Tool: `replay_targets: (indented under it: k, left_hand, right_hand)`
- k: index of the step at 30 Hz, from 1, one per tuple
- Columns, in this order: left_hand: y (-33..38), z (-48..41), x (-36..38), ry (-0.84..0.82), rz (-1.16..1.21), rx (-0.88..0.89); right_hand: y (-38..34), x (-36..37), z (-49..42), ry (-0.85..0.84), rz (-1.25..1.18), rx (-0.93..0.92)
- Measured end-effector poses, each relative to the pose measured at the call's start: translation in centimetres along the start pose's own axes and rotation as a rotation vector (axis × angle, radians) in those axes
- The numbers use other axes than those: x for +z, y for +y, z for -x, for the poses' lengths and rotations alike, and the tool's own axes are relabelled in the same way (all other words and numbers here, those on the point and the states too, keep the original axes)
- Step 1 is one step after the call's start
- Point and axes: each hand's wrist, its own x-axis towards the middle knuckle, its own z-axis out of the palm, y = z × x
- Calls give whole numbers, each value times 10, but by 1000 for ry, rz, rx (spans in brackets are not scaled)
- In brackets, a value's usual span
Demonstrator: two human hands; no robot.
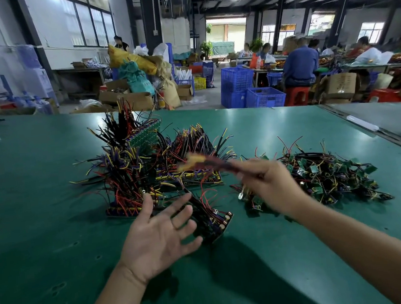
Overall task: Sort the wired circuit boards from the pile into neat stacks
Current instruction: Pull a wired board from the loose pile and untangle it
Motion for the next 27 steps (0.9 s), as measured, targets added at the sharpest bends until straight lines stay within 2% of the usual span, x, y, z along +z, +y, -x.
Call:
replay_targets:
  k: [2,5,7,9,15,19,23,25,27]
  left_hand:
    - [-2,-3,-3,99,-9,20]
    - [-7,-9,-8,281,-113,34]
    - [-8,-12,-9,326,-129,38]
    - [-6,-11,-12,332,-116,59]
    - [-1,-9,-13,457,-93,223]
    - [-2,-11,-13,537,-100,258]
    - [-4,-13,-10,614,-133,293]
    - [-6,-15,-10,697,-232,348]
    - [-10,-18,-10,827,-502,413]
  right_hand:
    - [16,-19,-25,206,-34,239]
    - [39,-49,-57,467,128,525]
    - [54,-63,-65,520,271,659]
    - [65,-65,-66,504,348,728]
    - [68,-38,-66,262,692,704]
    - [60,-29,-66,101,943,641]
    - [58,-24,-64,72,1042,558]
    - [62,-20,-59,83,1073,485]
    - [64,-13,-51,36,1078,437]
